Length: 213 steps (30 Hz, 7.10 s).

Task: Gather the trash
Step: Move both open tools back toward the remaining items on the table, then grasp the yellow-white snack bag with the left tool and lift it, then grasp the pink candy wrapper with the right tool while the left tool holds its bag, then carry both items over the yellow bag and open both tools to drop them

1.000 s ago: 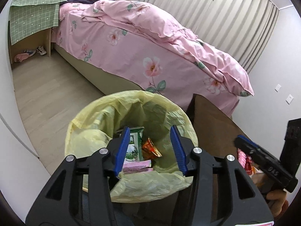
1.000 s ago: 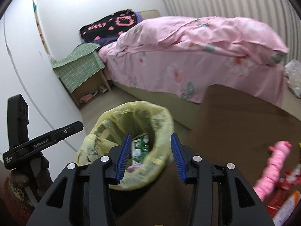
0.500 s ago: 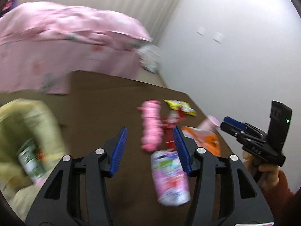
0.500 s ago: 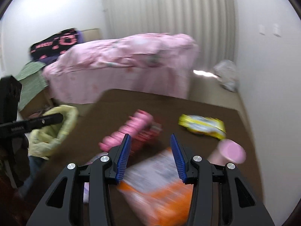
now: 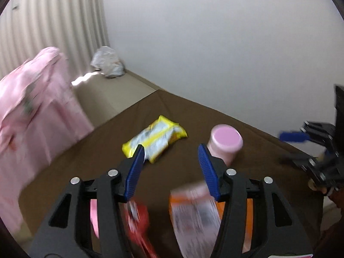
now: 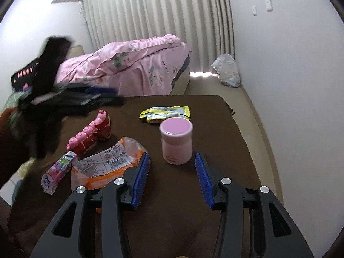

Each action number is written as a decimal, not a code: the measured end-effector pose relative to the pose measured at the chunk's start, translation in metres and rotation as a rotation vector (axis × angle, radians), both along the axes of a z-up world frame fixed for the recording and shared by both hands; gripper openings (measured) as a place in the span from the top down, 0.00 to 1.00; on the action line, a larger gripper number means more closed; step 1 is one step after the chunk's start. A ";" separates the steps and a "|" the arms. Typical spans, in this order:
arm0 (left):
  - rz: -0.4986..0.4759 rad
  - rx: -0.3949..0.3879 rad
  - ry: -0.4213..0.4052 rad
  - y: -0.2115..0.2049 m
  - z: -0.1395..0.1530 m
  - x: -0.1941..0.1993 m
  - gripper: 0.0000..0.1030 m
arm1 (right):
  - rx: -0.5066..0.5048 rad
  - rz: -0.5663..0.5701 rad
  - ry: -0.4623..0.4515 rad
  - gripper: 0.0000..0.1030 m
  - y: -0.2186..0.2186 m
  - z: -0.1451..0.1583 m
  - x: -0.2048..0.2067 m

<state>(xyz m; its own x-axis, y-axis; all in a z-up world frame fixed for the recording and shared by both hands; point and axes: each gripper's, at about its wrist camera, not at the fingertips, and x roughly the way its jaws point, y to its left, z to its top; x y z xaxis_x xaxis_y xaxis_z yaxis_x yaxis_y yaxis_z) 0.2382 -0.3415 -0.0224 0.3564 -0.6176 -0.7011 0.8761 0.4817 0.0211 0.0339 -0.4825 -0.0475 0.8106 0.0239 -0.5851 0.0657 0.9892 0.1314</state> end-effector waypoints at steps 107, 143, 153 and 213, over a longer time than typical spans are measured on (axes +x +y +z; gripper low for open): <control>0.683 -0.164 0.211 0.268 -0.025 -0.164 0.53 | -0.019 0.323 0.314 0.45 0.176 -0.045 -0.029; 0.592 -0.124 0.237 0.274 -0.045 -0.165 0.88 | -0.010 0.202 0.094 0.94 0.158 0.006 -0.031; 0.847 -0.171 0.028 0.342 0.000 -0.162 0.88 | -0.050 0.332 0.001 0.94 0.208 0.050 -0.002; 1.069 -0.346 0.097 0.375 -0.007 -0.119 0.55 | -0.178 0.432 0.030 0.61 0.237 0.034 0.061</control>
<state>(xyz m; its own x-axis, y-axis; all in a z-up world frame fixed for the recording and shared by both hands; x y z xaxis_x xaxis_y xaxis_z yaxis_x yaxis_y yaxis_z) 0.1192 0.0337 -0.0291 0.7721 -0.1946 -0.6050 0.0010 0.9523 -0.3050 0.0948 -0.2450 -0.0133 0.7309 0.2527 -0.6339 -0.3562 0.9336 -0.0385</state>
